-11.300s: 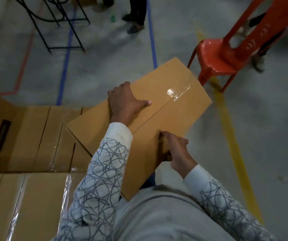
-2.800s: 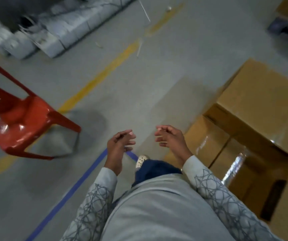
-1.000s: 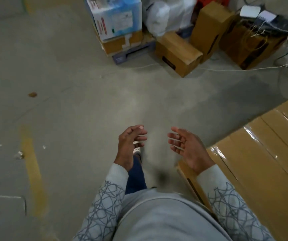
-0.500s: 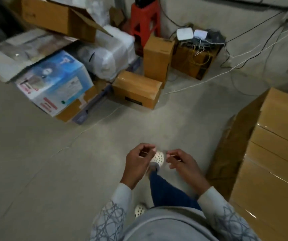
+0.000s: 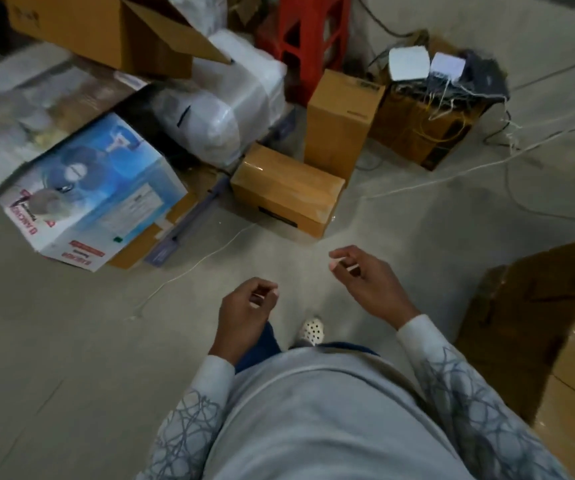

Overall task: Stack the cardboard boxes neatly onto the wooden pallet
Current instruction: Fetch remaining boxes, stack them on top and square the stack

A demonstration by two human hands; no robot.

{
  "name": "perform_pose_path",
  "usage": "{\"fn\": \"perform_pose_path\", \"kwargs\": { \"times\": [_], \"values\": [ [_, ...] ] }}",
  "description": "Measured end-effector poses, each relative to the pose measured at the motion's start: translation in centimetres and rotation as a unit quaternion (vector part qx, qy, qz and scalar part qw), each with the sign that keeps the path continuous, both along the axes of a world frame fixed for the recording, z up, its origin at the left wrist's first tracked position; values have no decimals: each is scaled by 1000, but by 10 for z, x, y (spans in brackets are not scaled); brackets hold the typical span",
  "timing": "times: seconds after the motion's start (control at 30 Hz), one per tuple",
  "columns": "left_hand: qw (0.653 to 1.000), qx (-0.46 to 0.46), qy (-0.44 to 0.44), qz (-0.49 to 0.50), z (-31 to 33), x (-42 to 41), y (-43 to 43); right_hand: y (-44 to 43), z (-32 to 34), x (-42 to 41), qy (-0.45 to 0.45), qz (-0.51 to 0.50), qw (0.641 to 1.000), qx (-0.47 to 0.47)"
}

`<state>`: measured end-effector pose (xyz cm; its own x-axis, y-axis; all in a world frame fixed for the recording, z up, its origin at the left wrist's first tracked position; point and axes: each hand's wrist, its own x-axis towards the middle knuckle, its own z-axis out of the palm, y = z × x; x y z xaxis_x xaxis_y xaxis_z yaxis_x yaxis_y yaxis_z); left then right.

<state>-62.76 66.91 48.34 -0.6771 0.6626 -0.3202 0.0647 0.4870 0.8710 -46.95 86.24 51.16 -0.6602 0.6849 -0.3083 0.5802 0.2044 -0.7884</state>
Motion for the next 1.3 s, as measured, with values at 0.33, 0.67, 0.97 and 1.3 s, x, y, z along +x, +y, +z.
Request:
{"fn": "perform_pose_path", "kwargs": {
  "times": [0.33,0.67,0.97,1.3],
  "values": [
    [992,-42,-8,-122,-25,-164,160,119,-28,-151,-63,164,982,-75],
    [952,57,31,-300,25,-344,373,260,2,-280,54,-43,998,2],
    [953,9,-56,-296,-1,-330,510,370,-22,-276,113,-195,966,-126],
    [976,-21,-133,-172,-13,-287,684,594,-35,-264,83,-163,976,-115]
  ]
}}
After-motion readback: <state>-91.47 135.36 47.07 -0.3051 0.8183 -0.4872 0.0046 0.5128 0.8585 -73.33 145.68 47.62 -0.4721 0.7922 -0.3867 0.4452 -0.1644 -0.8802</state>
